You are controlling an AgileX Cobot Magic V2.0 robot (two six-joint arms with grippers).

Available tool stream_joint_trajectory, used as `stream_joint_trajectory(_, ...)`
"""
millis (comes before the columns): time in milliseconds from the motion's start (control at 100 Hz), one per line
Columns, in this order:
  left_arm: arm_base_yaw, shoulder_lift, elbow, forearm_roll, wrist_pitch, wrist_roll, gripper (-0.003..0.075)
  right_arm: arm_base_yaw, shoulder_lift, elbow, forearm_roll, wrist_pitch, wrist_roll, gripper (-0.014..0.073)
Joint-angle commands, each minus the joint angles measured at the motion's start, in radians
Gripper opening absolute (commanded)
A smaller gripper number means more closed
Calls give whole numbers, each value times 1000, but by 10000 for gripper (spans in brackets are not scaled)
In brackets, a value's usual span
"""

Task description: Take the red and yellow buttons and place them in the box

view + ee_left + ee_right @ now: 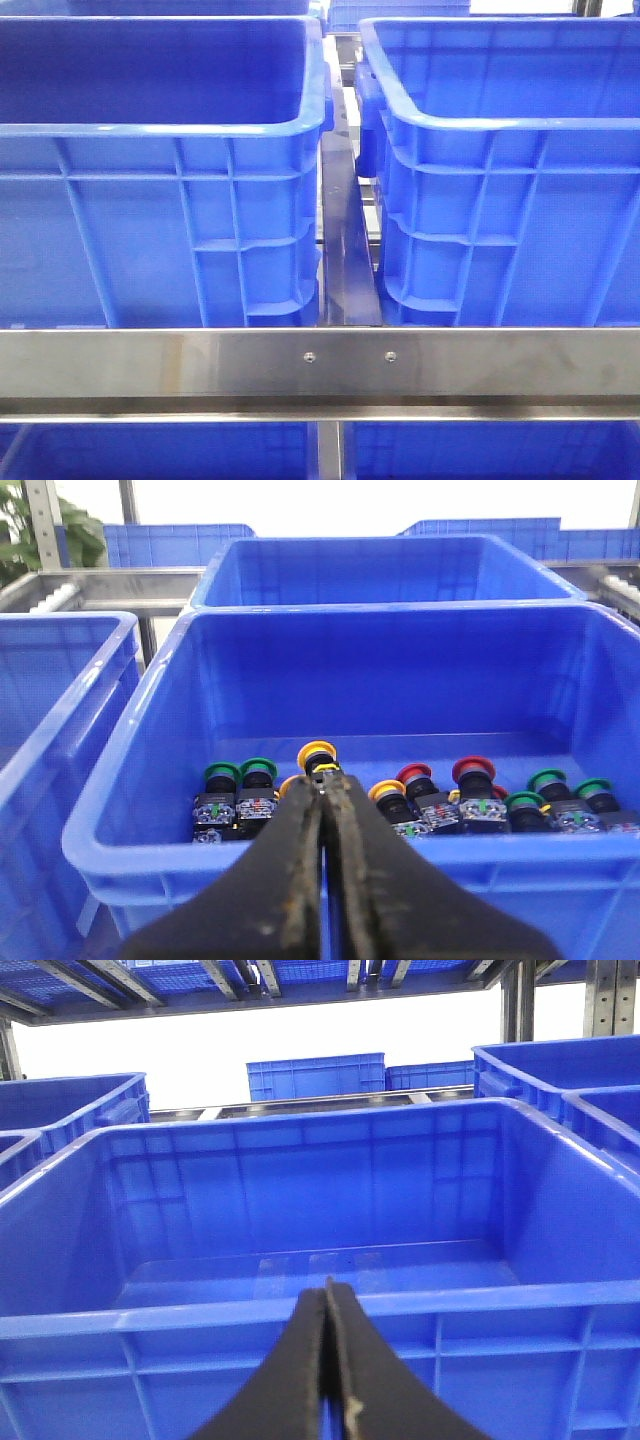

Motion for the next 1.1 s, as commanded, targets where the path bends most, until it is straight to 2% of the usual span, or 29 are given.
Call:
stream_joint_trajectory(0, 2, 99, -137, -11, 30, -5, -19, -4, -25, -20, 0, -83, 0, -67)
stream_joint_trajectory(160, 2, 280, -355, -11, 234, -5, -19, -4, -25, -20, 0, -83, 0, -67)
stream_joint_trajectory(320, 2, 448, -514, -11, 375, -5, -19, -4, -25, -20, 0, -83, 0, -67)
stream_joint_trajectory(490, 2, 555, -577, -11, 397, -5, -19, -4, -25, -20, 0, -83, 0, -67)
stream_joint_trajectory(810, 2, 630, -578, -11, 402, -3, -13, -4, -25, -20, 0, -83, 0, -67)
stream_joint_trajectory(910, 2, 635, -578, -11, 415, -3, 69, -4, -25, -20, 0, -83, 0, -67)
stream_joint_trajectory(1090, 2, 635, -578, -11, 417, -3, 388, -4, -25, -20, 0, -83, 0, -67)
